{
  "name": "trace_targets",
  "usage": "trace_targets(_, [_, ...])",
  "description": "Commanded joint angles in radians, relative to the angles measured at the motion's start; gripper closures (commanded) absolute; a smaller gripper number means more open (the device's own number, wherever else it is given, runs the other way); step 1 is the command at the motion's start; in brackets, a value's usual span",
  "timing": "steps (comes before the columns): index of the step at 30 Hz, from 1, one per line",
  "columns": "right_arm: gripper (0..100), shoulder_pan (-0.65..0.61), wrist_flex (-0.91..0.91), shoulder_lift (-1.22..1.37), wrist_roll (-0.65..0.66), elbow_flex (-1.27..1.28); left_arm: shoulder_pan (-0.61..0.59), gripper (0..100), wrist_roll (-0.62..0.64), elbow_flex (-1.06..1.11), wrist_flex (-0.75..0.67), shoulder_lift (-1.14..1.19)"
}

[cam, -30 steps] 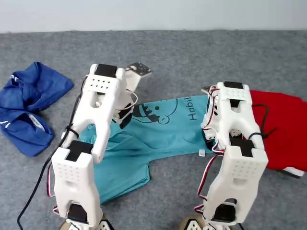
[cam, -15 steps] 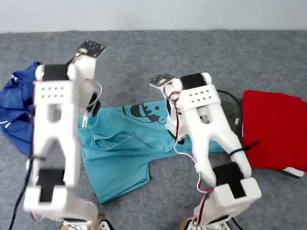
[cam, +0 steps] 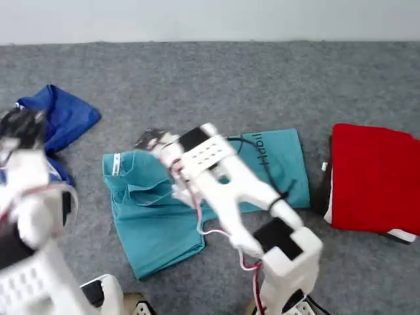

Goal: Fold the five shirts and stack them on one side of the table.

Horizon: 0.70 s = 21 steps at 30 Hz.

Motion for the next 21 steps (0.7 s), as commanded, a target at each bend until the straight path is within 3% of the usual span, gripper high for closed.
trace_targets(1, [71.8,-0.061,-0.007,0.065,-0.035,-0.143,-0.044,89,-0.038,0.082,0.015,-0.123])
trace_targets(6, [71.8,-0.077,0.054,0.203,-0.04,-0.338,-0.044,89,-0.084,0.196,0.014,-0.153])
trace_targets(21, [71.8,-0.028,0.064,0.452,-0.037,-0.629,-0.043,89,-0.084,0.2,0.014,-0.153])
